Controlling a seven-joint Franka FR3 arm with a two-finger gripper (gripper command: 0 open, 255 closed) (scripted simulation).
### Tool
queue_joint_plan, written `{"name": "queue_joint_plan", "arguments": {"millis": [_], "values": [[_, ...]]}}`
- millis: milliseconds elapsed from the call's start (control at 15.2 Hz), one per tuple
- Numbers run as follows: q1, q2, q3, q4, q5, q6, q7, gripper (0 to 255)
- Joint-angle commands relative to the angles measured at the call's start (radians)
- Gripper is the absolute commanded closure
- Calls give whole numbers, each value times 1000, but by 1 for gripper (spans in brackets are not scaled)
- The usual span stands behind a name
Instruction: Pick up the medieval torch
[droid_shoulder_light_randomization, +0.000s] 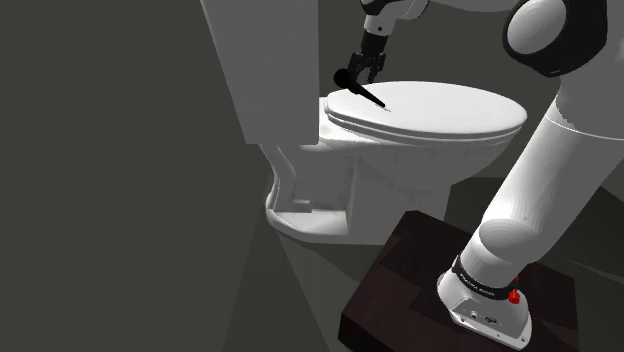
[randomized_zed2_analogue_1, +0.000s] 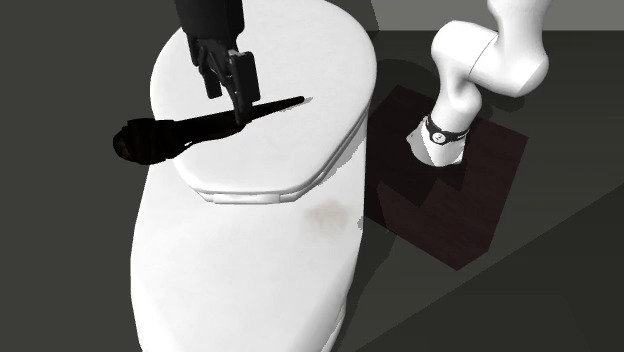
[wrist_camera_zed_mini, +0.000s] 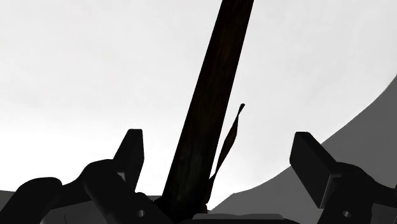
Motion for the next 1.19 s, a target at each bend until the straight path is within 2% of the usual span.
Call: {"name": "queue_joint_plan", "arguments": {"millis": [0, 264, 330, 924, 1122], "values": [[0, 1, 0, -24, 2, 26, -3, 0], [1, 0, 1, -59, 3, 60, -8, 0], [0, 2, 0, -58, 4, 60, -9, 255], [1, 1, 1, -59, 3, 60, -8, 255], [0, 1, 0, -18, 2, 20, -3, 255]]}}
